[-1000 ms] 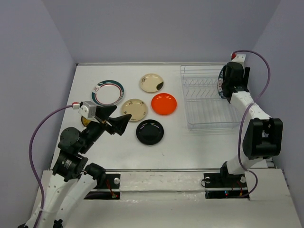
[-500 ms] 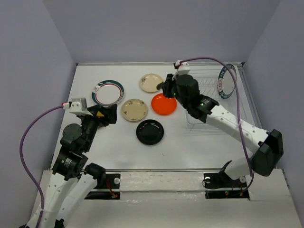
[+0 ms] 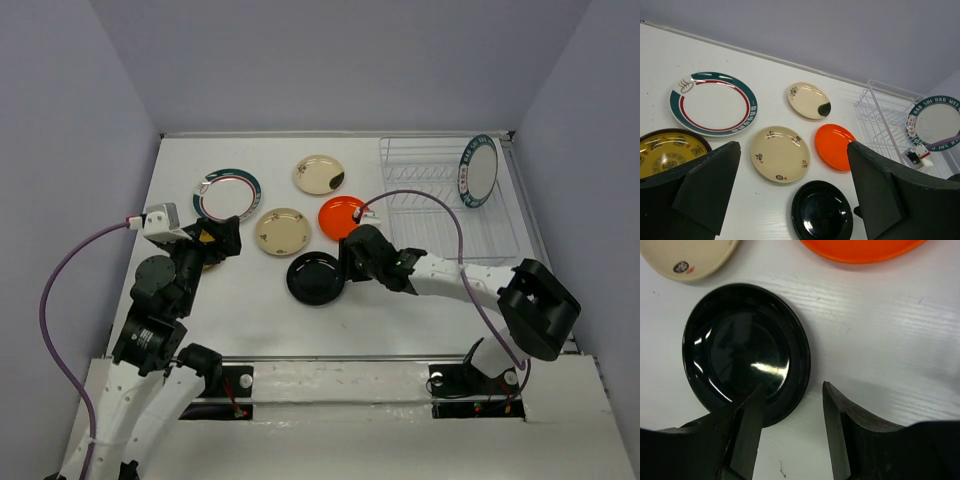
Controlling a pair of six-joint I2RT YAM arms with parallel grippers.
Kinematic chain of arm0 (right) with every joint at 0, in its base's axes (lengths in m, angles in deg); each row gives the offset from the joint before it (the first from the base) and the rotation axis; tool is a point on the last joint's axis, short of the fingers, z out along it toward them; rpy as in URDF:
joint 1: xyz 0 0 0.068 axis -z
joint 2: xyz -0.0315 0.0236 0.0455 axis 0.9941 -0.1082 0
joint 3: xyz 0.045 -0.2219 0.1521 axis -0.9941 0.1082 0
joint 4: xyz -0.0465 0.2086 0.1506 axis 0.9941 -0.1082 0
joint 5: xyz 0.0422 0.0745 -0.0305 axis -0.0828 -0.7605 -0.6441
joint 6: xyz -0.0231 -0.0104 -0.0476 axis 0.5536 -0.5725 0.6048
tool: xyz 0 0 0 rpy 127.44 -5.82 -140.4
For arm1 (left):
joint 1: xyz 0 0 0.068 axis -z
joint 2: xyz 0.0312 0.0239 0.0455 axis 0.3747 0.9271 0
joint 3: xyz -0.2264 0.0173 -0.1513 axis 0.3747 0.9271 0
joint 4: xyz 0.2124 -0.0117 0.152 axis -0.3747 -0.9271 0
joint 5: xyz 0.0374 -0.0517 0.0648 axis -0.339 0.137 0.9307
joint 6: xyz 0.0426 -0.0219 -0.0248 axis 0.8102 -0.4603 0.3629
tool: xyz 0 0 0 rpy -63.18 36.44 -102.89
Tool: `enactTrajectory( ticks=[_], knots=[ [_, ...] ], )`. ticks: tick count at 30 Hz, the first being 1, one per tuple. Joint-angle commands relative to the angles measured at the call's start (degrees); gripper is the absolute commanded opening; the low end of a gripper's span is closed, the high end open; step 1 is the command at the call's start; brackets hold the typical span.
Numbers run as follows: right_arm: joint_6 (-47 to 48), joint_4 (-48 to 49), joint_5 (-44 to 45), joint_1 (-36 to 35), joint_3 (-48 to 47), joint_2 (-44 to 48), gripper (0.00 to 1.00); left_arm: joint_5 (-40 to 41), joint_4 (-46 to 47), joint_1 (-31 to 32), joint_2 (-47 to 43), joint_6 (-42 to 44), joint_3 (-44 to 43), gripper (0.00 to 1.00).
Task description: Load the plates into the dish rack
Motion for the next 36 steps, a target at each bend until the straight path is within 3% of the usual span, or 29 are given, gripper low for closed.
enactTrajectory(
  ticks=[1, 16, 17, 20, 21, 22, 30, 33, 36],
  knots=[
    [-2.6, 0.99, -5.09, -0.01, 1.96, 1.29, 0.55, -4.46, 3.78, -1.6, 1.46, 1.05, -0.82, 0.99],
    [-7.69, 4.94, -2.98, -0.01, 1.43, -8.99, 0.44, -6.92, 3.87, -2.13, 1.46, 1.4, -0.65, 0.99],
    [-8.13, 5.72, -3.16, -0.01, 1.78, -9.26, 0.41, -7.01, 3.87, -2.13, 1.46, 1.31, -0.65, 0.99],
    [-9.62, 6.52, -2.9, -0.01, 3.18, -9.01, 0.21, -7.27, 3.87, -2.13, 1.38, 1.4, -0.65, 0.99],
    [-9.97, 8.35, -2.2, -0.01, 3.54, -8.74, 0.09, -7.27, 3.96, -2.04, 1.38, 1.31, -0.65, 0.99],
    [-10.24, 8.37, -1.93, -0.01, 3.71, -8.3, 0.07, -7.27, 3.87, -2.13, 1.29, 1.4, -0.65, 0.99],
    [-5.68, 3.63, -0.7, -1.15, 4.08, 6.1, 0.07, -7.54, 3.87, -2.13, 0.94, 1.49, -0.74, 0.99],
    [2.02, -3.92, 11.65, -1.15, -1.28, 14.88, 0.07, -7.89, 3.96, -2.13, 0.76, 1.57, -0.74, 0.99],
    [7.41, -9.38, 19.94, 4.27, -7.96, 16.83, 0.07, -8.06, 3.87, -2.04, 0.32, 1.75, -0.74, 0.99]
  ],
)
